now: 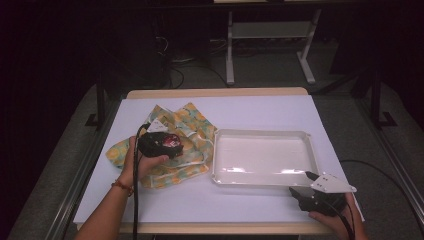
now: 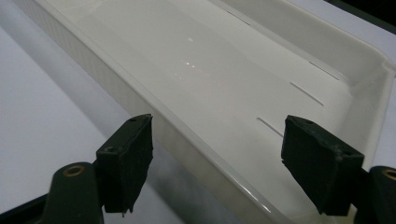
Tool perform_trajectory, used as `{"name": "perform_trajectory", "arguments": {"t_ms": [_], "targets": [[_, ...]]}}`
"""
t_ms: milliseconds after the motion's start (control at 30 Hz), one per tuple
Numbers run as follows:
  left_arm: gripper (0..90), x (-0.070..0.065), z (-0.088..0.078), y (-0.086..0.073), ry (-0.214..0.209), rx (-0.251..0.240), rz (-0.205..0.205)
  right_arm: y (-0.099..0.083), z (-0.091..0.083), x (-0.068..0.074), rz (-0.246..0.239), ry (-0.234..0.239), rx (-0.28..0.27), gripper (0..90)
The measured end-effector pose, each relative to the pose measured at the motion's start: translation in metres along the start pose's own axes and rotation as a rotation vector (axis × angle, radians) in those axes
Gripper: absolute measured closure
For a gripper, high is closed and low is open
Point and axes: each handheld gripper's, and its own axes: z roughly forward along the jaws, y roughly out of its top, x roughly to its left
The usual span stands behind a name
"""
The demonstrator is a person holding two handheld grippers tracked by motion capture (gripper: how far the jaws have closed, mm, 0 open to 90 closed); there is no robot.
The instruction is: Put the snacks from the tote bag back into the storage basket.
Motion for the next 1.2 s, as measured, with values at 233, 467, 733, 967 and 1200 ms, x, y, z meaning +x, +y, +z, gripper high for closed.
{"name": "perform_trajectory", "arguments": {"t_ms": [233, 467, 733, 967, 1200], "targets": [[22.6, 0.002, -0.001, 0.001, -0.021, -0.016, 0.044, 0.0, 0.0, 0.0, 0.001, 0.0, 0.0, 24.4], [22.6, 0.007, -0.004, 0.005, -0.076, -0.032, 0.09, 0.0, 0.0, 0.0, 0.002, -0.003, -0.001, 24.4], [22.6, 0.004, -0.013, 0.011, -0.116, -0.053, 0.131, 0.001, 0.0, 0.0, 0.003, -0.003, 0.0, 24.5], [22.6, 0.005, -0.018, 0.013, -0.123, -0.07, 0.129, 0.001, 0.0, 0.0, 0.004, -0.003, 0.0, 24.5], [22.7, 0.0, -0.022, 0.013, -0.114, -0.079, 0.149, 0.002, -0.003, 0.0, 0.006, -0.013, -0.036, 24.9]]}}
